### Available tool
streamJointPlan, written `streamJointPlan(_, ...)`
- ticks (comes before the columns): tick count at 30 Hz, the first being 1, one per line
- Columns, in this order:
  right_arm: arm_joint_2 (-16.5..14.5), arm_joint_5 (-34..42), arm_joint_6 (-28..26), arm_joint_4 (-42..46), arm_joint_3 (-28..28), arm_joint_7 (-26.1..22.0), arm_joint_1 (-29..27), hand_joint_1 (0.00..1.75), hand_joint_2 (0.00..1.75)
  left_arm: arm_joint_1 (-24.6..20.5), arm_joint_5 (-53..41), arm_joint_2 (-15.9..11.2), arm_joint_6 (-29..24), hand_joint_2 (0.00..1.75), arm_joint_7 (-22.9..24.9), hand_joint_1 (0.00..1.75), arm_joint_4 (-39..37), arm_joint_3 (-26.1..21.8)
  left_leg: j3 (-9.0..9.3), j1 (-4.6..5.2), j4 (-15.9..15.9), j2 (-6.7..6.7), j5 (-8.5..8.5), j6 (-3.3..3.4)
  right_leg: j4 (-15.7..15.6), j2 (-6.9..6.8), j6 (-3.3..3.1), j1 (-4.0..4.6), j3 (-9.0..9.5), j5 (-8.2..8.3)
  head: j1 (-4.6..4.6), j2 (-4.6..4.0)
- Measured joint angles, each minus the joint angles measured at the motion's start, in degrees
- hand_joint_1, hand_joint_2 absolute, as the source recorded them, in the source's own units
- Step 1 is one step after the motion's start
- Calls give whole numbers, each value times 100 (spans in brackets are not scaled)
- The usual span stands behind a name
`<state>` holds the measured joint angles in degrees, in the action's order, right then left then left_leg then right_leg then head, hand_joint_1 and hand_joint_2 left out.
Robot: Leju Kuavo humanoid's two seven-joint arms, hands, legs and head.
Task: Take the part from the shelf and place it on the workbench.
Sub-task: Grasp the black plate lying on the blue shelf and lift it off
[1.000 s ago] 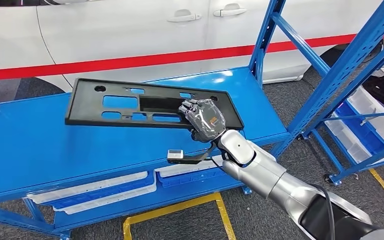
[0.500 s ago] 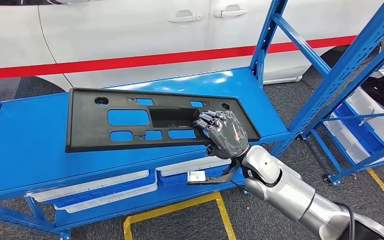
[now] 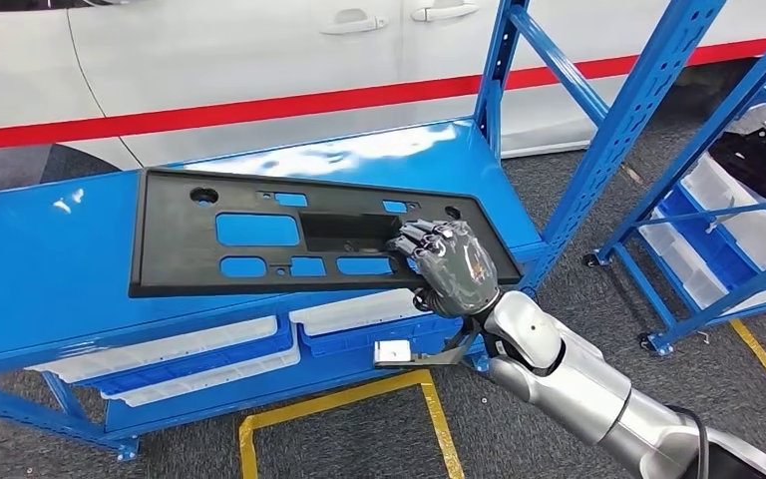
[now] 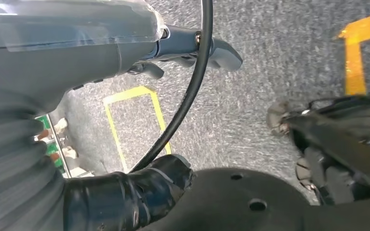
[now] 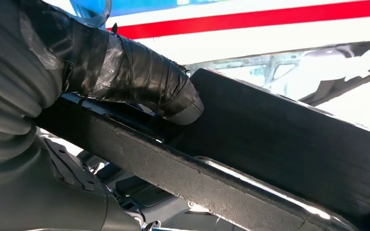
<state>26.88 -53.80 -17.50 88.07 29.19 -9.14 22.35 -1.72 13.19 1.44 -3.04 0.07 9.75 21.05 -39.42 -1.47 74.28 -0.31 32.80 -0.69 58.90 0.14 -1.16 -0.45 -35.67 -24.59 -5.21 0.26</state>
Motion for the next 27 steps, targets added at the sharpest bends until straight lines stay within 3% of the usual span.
streamJointPlan(1,1,-3,8,2,-1,2,-3,175,175,-2,-1,-1,0,175,-5,0,0,1,247,20,-294,-30,-139,50,16,23,6,16,-59,40,-1,0)
streamJointPlan(3,3,-8,29,9,-2,9,1,175,175,-6,-5,-5,0,175,-15,0,0,2,823,60,-1100,-202,-249,175,50,70,37,34,-158,121,-2,0)
streamJointPlan(5,2,-13,62,19,-3,21,3,175,175,-12,-9,-4,1,175,-22,0,0,7,1106,94,-1551,-308,-226,227,56,126,98,26,-208,215,-1,0)
streamJointPlan(7,4,-25,86,21,-5,29,-5,175,175,-20,-9,10,1,175,-23,0,-1,13,1088,97,-1627,-217,-302,235,30,199,173,15,-229,301,-1,0)
streamJointPlan(8,7,-32,91,22,-7,32,-11,175,175,-25,-9,20,-1,175,-21,0,-1,15,1066,82,-1657,-156,-355,262,55,205,201,11,-261,262,-4,0)
streamJointPlan(10,15,-46,97,20,-9,36,-22,175,175,-27,-8,36,-5,175,-12,0,-2,19,964,47,-1702,-20,-486,337,390,133,249,-7,-409,-118,-8,0)
streamJointPlan(12,18,-52,110,15,-11,39,-31,175,175,-27,-8,34,-14,175,-5,0,-2,20,821,54,-1691,99,-595,373,1102,54,317,-46,-617,-645,-9,0)
streamJointPlan(13,18,-53,122,11,-11,41,-36,175,175,-27,-8,34,-17,175,-4,0,-2,20,742,55,-1678,158,-645,364,1424,37,354,-69,-673,-765,-10,0)
streamJointPlan(14,18,-54,139,6,-12,44,-40,175,175,-28,-8,34,-20,175,-2,0,-2,21,665,55,-1659,217,-688,354,1608,26,387,-91,-661,-756,-9,0)
streamJointPlan(15,18,-54,159,2,-12,49,-41,175,175,-29,-8,37,-19,175,0,0,-2,23,587,51,-1632,275,-725,337,1584,8,413,-113,-542,-632,-9,0)
streamJointPlan(17,18,-54,188,-2,-12,58,-36,175,175,-35,-8,45,-18,175,3,0,-2,32,458,45,-1561,379,-780,291,984,-125,443,-146,-25,-384,-9,0)
streamJointPlan(19,17,-58,201,-1,-13,66,-16,175,175,-41,-11,54,-17,175,4,0,-2,39,394,59,-1509,465,-828,222,256,-320,400,-108,469,-400,-8,0)
streamJointPlan(20,16,-60,207,-1,-15,71,-2,175,175,-46,-14,56,-17,175,4,0,-2,42,390,69,-1502,505,-858,183,62,-368,356,-80,571,-452,-7,0)
streamJointPlan(22,16,-62,227,-4,-19,84,16,175,175,-54,-18,58,-15,175,5,0,-3,51,388,74,-1523,583,-923,100,-6,-300,237,-54,534,-402,-7,0)
streamJointPlan(23,16,-60,240,-5,-20,88,26,175,175,-57,-20,57,-14,175,6,0,-3,57,367,65,-1495,554,-884,59,-25,-259,182,-59,493,-350,-7,0)
streamJointPlan(25,14,-57,270,-7,-19,92,44,175,175,-52,-27,55,-10,175,8,0,-4,74,244,48,-1185,336,-494,4,-49,-183,64,-77,362,-211,-3,0)
streamJointPlan(27,7,-55,291,-7,-19,95,58,175,175,-39,-33,55,-6,175,8,0,-4,90,58,45,-512,115,90,-1,-40,-85,-2,-55,182,-69,-2,0)
